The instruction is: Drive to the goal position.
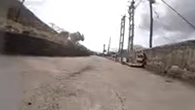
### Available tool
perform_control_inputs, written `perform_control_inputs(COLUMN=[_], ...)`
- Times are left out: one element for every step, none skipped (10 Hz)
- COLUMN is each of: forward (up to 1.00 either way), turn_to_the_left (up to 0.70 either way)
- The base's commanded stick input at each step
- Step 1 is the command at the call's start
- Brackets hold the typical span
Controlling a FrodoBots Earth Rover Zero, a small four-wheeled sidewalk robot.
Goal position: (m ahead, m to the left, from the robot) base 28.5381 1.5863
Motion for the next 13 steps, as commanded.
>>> perform_control_inputs(forward=[1.0, 1.0, 1.0, 1.0, 1.0, 1.0, 1.0, 1.0, 1.0, 1.0, 1.0, 1.0, 1.0], turn_to_the_left=[0.0, 0.0, 0.0, 0.0, 0.0, 0.0, 0.0, 0.0, 0.0, 0.0, 0.0, 0.0, 0.0])
